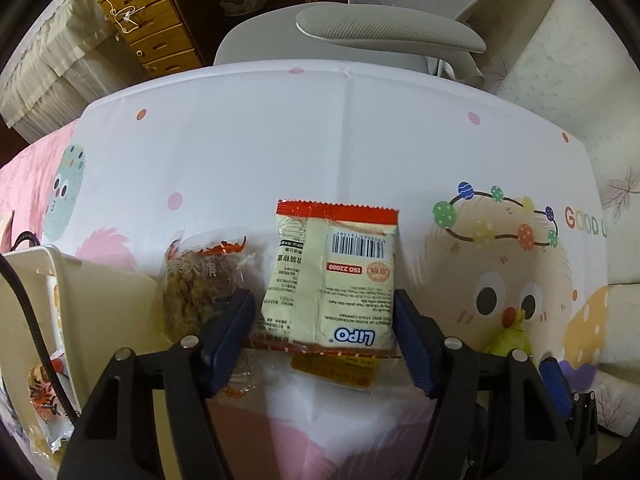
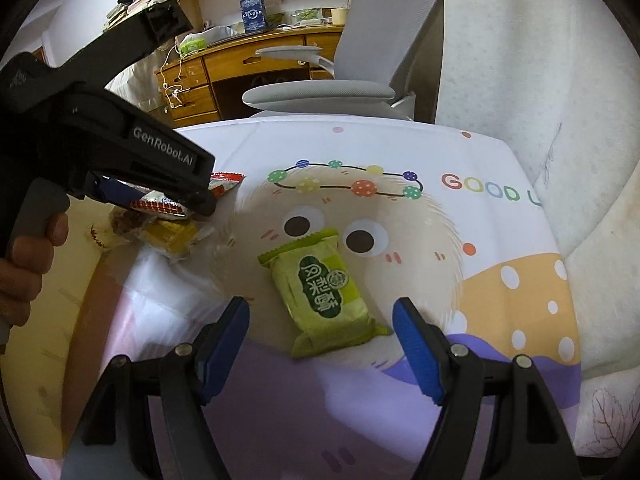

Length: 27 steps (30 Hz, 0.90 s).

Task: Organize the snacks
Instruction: 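Grasp the white LIPO bag with left tool while right tool grasps green square cake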

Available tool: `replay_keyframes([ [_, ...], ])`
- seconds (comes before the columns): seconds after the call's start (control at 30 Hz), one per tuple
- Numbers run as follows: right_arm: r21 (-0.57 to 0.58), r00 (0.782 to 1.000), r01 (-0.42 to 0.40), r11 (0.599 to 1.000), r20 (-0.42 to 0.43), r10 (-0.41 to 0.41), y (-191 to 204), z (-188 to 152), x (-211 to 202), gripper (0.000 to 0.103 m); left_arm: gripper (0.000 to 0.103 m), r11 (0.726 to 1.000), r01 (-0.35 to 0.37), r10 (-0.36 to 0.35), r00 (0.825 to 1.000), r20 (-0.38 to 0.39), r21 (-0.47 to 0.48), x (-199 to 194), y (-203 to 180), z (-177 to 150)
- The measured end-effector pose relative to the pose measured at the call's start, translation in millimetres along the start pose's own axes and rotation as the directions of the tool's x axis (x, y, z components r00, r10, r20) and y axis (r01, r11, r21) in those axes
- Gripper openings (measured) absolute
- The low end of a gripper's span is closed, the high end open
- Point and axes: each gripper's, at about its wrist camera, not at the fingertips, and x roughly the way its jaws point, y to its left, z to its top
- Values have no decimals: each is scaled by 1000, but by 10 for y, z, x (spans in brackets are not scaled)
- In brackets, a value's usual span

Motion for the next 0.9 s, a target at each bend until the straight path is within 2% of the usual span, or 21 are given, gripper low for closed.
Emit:
replay_keyframes([
  [0.2,-61,1000,8,998,-1,-8,23,-27,13,62,63,1000,7,-7,1000,23,3,-6,29,-1],
  [0.27,-67,1000,8,998,-3,-8,28,-34,-3,58,57,1000,10,-10,1000,24,6,-20,39,-17],
  [0.3,-70,1000,9,997,-6,-10,28,-37,-13,53,54,1000,15,-15,1000,26,8,-26,45,-22],
  [0.33,-74,1000,11,997,-9,-12,28,-37,-19,47,45,1000,23,-23,999,30,7,-49,66,-16],
  [0.43,-87,1000,1,996,-28,-3,39,-39,-38,43,45,999,34,-34,999,25,5,-91,75,-23],
  [0.73,-120,997,-8,993,-78,-1,70,-5,-173,40,45,997,74,-74,996,57,6,-414,104,-125],
  [0.9,-103,998,-2,995,-70,-5,54,-5,-377,40,45,992,126,-126,990,68,-1,-671,121,-308],
])
